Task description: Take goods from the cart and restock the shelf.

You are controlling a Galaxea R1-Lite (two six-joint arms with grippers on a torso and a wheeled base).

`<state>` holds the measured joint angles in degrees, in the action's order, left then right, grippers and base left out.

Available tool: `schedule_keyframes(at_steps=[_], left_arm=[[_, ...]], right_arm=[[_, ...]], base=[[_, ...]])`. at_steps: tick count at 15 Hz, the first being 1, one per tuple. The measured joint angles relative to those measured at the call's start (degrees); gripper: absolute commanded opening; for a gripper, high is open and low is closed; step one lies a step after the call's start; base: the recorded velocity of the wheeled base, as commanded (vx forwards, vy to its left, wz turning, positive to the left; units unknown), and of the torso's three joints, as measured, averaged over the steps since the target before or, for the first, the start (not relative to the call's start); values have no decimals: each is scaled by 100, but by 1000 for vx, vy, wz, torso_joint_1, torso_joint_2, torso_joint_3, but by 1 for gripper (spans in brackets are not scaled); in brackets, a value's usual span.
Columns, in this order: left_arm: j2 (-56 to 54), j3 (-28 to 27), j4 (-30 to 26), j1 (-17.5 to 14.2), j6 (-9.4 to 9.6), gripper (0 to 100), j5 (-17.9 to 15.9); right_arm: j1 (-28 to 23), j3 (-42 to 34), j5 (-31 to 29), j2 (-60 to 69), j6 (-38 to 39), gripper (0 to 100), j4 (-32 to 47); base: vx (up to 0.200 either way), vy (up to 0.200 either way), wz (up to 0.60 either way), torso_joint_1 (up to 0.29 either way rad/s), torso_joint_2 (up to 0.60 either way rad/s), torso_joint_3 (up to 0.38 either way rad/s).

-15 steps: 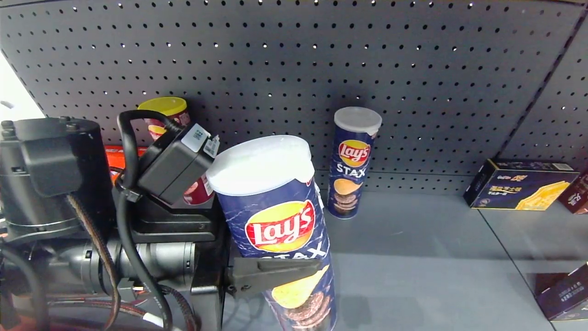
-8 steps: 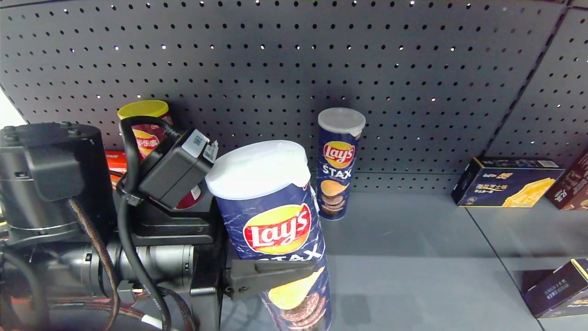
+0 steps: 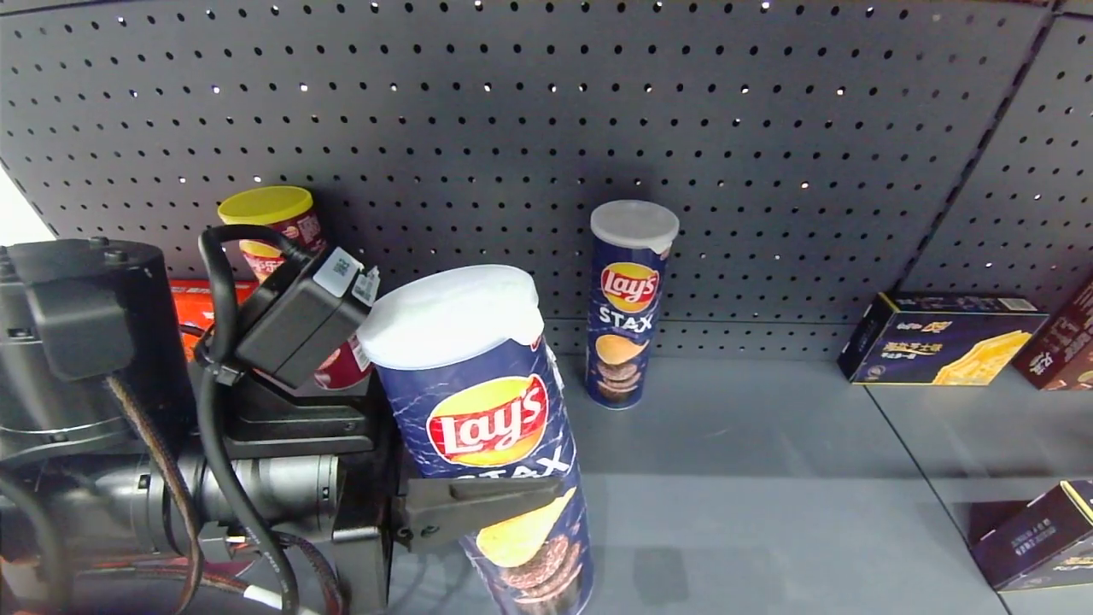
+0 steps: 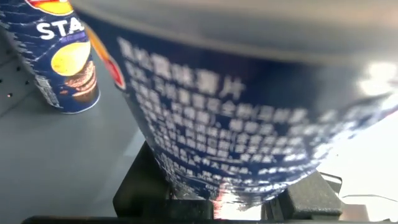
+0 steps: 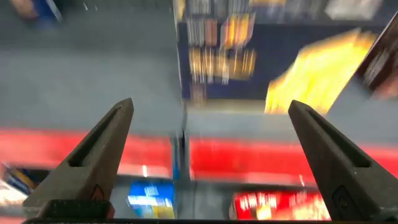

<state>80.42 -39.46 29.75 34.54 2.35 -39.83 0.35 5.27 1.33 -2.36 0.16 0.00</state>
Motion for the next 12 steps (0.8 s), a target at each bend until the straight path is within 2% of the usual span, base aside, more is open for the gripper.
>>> schedule_keyframes(at_steps=[4,7,9,12], left_arm=[[-24,90,20,-102,0,0,66],[-24,116,22,-155,0,0,67],[-24,101,4,-160,0,0,91],[-21,79,-9,-155,2,0,91]], right_arm=[[260,1529,422,-1546,-40,100,-194],[681,2514,1136,-2886,-73,100,-289],[1051,2803,1506,-3672,-87,100,-670],[1502,3004,2042,-4915,-26,100,-1724]], base=[[0,0,0,0,0,0],[0,0,0,0,0,0],[0,0,0,0,0,0],[0,0,0,0,0,0]])
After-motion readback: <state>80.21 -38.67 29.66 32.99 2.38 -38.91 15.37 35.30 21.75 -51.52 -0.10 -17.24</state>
